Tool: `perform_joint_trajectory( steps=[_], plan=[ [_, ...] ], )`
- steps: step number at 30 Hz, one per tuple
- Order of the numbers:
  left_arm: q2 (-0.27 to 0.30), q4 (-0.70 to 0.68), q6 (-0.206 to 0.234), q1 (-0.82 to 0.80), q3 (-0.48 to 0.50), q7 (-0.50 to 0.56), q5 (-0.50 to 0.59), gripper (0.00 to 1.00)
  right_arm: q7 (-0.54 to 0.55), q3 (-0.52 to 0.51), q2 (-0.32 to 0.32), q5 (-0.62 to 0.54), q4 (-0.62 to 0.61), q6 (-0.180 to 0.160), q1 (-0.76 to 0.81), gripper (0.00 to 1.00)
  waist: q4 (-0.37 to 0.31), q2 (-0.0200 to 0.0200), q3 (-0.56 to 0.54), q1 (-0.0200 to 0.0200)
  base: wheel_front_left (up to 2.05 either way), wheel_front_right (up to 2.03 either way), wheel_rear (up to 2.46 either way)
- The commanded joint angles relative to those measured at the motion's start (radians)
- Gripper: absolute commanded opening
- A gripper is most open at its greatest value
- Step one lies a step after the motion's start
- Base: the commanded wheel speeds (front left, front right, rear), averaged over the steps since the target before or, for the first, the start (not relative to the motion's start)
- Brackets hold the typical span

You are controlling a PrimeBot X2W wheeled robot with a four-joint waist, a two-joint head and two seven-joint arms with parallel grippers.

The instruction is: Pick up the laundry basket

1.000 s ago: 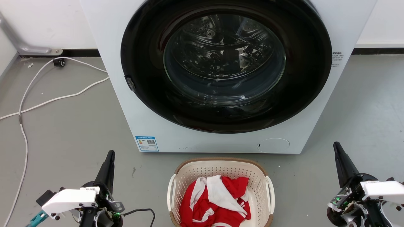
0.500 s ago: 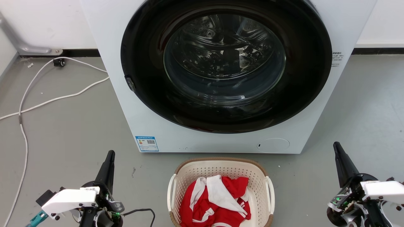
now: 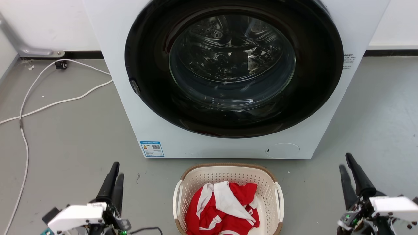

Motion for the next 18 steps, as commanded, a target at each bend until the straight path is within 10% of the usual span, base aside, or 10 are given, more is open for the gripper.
perform_joint_trajectory(
  steps=[1, 18],
  plan=[
    [-0.001, 0.005, 0.001, 0.007, -0.001, -0.001, 0.001, 1.0, -0.001, 0.001, 0.001, 0.0, 0.005, 0.0, 0.007, 1.0, 0.0, 0.0, 0.0, 0.0, 0.0, 0.0, 0.0],
    [-0.002, -0.05, 0.0, 0.045, -0.002, -0.08, 0.052, 1.0, -0.081, 0.015, 0.001, -0.043, -0.042, 0.0, 0.031, 1.0, -0.001, 0.0, 0.001, 0.0, 0.0, 0.0, 0.0]
  ],
)
